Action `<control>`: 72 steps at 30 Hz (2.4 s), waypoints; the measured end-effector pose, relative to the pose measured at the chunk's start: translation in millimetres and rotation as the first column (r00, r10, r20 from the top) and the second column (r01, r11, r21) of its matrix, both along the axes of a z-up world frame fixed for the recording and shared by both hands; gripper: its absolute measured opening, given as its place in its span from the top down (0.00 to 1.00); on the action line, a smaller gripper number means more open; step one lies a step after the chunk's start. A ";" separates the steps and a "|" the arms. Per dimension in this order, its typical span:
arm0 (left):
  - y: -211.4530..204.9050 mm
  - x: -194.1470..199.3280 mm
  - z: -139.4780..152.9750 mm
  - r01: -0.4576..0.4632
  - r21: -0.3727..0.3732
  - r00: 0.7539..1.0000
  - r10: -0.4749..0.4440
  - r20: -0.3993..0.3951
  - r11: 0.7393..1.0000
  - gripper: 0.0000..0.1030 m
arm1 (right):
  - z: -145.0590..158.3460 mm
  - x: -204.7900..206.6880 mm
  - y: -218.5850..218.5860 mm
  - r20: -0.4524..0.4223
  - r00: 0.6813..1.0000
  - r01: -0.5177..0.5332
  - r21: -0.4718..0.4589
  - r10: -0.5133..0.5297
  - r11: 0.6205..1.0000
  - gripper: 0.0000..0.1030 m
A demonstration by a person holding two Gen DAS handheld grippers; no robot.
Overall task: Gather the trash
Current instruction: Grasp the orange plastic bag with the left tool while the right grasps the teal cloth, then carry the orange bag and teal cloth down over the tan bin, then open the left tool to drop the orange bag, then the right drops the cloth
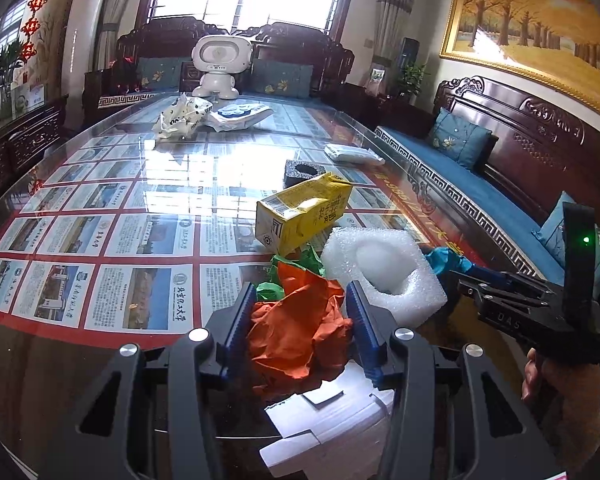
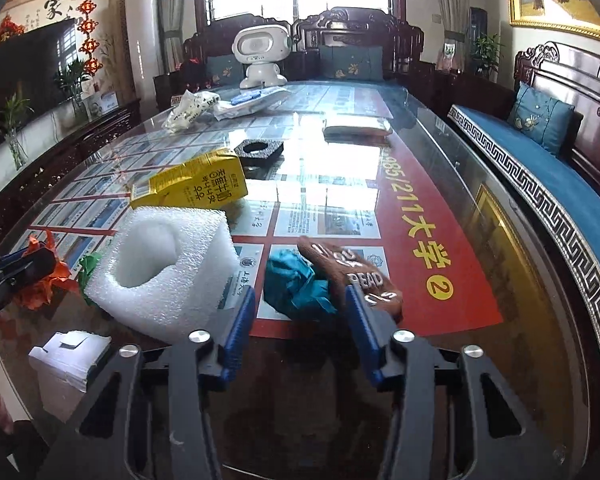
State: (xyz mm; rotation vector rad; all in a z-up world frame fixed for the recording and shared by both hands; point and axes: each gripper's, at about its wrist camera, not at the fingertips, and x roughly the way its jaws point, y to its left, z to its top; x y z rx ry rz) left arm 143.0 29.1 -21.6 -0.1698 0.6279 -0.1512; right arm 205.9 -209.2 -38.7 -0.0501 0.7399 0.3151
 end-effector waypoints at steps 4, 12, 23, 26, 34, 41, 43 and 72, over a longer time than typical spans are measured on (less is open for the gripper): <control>2.8 -1.6 0.3 0.003 -0.008 1.000 -0.003 0.004 1.000 0.54 | 2.1 -7.8 -6.1 0.024 1.000 -0.017 0.034 0.016 0.999 0.80; 2.4 -6.2 6.0 0.010 -0.013 1.000 -0.010 0.013 1.000 0.54 | 23.8 -28.3 -8.3 0.089 0.995 -0.046 0.063 0.040 0.997 0.81; -7.2 -57.8 29.9 0.035 0.012 0.998 -0.036 0.059 0.999 0.54 | 53.7 -108.5 -12.1 0.161 0.983 -0.109 0.102 0.092 0.989 0.81; -15.6 -82.2 30.1 0.063 0.025 0.996 -0.064 0.058 0.998 0.54 | 55.7 -141.9 -11.8 0.171 0.977 -0.145 0.107 0.125 0.984 0.82; -40.3 -163.3 10.0 0.164 0.059 0.986 -0.165 0.011 0.985 0.54 | 36.7 -227.7 -17.2 0.126 0.974 -0.206 0.131 0.190 0.970 0.82; -53.3 -218.4 -42.9 0.235 0.066 0.966 -0.225 -0.130 0.970 0.54 | -11.0 -283.8 -23.0 -0.002 0.976 -0.215 0.117 0.217 0.970 0.82; -56.2 -226.7 -64.4 0.249 0.057 0.954 -0.235 -0.187 0.967 0.54 | -30.2 -293.3 -23.2 -0.050 0.975 -0.208 0.107 0.214 0.972 0.82; -107.3 -230.1 -264.5 0.384 0.008 0.716 -0.293 -0.634 0.923 0.46 | -181.4 -296.1 -20.3 -0.436 0.881 -0.178 0.054 0.184 0.983 0.82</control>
